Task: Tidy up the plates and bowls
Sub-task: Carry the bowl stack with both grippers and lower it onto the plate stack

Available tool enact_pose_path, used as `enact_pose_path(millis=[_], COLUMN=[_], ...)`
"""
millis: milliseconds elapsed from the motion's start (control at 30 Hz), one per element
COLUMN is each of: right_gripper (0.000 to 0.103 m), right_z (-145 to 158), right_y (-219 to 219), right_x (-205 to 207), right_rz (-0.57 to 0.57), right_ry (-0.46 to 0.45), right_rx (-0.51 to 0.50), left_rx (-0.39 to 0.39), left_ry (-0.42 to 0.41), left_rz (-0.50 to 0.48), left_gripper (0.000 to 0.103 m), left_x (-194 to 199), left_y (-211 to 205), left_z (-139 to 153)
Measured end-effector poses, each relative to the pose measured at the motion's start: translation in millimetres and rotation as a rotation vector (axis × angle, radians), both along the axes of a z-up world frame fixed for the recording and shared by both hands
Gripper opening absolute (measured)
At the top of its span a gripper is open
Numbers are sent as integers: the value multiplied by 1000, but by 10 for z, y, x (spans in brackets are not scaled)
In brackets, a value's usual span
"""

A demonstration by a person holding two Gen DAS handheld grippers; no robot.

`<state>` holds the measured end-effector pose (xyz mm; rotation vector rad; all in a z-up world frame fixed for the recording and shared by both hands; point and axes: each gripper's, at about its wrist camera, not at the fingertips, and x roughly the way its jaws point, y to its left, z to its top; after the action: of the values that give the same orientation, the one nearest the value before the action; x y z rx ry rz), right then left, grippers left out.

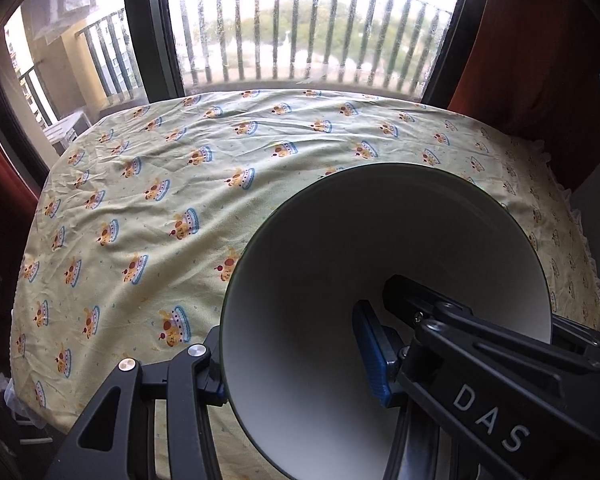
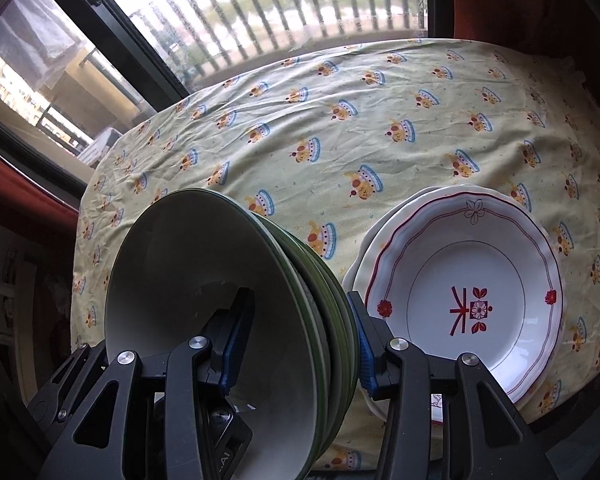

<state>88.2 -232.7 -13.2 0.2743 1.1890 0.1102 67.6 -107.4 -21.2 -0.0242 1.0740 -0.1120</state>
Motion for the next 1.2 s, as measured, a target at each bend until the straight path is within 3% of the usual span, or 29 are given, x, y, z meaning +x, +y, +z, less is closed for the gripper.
enact_pose_path(millis=[367,833,1200], right_gripper=[50,50,50], right_z=[73,60,-67], right_y=[-504,-1166,-1407], right_x=[-57,-144,-99], right_rz=[43,4,9], right_ry=[-31,-52,-9], right_rx=[-23,-72,-94], left_rx=[-31,-77,-89], left_ry=[-26,-30,11], left_rz=[41,-1,7], left_gripper=[51,51,51], left_x=[-112,-119,-72], left_y=[-498,-1107,-1321], left_z=[25,-73,-222])
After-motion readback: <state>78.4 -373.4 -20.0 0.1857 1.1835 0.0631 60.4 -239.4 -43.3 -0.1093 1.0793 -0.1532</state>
